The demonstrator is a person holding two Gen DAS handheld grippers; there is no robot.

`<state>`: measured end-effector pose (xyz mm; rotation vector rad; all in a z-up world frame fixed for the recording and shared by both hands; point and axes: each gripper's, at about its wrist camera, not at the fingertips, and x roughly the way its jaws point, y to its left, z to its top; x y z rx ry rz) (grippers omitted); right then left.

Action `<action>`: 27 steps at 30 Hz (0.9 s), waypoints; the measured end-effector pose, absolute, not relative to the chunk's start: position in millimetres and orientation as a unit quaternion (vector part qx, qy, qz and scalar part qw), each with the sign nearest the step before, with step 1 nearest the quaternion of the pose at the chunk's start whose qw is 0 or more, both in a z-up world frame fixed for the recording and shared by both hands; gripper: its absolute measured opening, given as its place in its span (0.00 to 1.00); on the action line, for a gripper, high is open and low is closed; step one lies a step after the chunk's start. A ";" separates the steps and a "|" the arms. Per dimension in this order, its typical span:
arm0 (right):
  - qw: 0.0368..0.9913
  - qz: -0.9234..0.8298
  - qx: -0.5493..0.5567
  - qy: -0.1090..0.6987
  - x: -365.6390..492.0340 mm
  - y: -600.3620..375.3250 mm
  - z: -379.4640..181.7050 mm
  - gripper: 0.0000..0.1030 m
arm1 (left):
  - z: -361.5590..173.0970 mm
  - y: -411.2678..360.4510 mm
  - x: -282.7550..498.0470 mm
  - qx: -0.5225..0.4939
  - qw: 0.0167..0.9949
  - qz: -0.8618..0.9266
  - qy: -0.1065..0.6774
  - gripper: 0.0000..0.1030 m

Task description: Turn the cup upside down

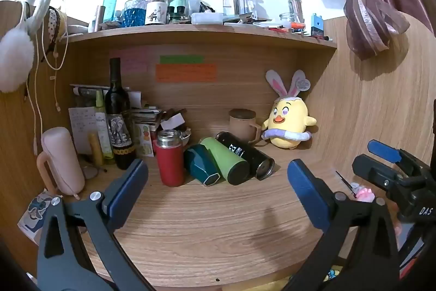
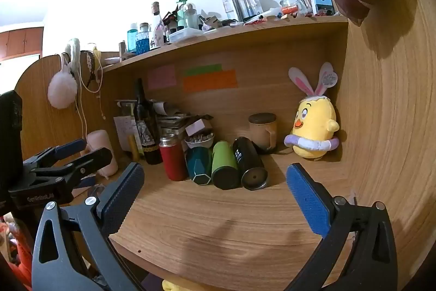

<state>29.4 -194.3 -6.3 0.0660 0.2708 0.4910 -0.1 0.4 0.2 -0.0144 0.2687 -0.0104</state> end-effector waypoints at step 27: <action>0.960 0.244 0.030 0.132 33.1 -194.1 -7.0 1.00 | 0.4 5.7 6.3 -0.019 0.990 -0.006 0.140 1.00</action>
